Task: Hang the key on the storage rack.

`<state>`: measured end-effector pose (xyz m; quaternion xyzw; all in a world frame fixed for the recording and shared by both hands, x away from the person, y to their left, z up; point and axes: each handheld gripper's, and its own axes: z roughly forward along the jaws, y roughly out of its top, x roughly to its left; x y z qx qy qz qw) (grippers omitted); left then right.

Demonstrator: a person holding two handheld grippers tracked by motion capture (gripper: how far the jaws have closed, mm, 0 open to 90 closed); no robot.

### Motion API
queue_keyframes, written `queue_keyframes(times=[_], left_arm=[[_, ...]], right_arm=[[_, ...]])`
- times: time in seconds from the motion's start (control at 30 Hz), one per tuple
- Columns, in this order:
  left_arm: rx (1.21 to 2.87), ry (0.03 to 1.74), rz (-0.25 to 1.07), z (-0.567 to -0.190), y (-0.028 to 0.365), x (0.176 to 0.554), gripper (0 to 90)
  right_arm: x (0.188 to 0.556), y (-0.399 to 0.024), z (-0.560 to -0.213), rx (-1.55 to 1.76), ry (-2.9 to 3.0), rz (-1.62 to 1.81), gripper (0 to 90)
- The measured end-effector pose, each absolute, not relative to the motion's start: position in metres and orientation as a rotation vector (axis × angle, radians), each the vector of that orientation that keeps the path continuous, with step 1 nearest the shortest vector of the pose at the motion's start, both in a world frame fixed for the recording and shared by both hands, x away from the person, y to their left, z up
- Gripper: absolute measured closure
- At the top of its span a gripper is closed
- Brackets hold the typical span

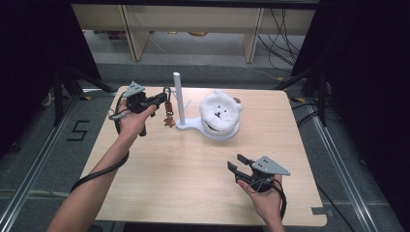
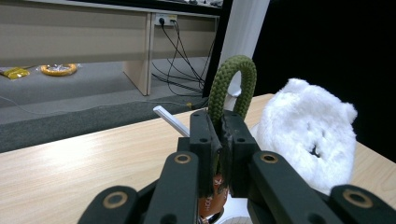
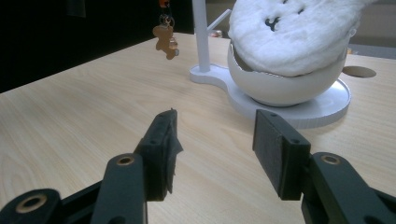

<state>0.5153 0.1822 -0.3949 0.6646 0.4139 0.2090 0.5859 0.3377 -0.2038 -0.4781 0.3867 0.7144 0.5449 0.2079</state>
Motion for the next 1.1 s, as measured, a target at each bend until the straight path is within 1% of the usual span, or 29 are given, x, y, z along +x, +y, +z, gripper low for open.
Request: queue_keyframes(times=[0.93, 1.1], left_arm=[[1.574, 0.99, 0.492, -0.406, 0.172, 0.525, 83.5], [1.581, 0.991, 0.501, -0.408, 0.171, 0.526, 81.8]], right_arm=[[0.337, -0.205, -0.481, 1.079, 1.993, 1.527, 50.3], [0.337, -0.203, -0.482, 1.086, 1.986, 1.534, 50.0]])
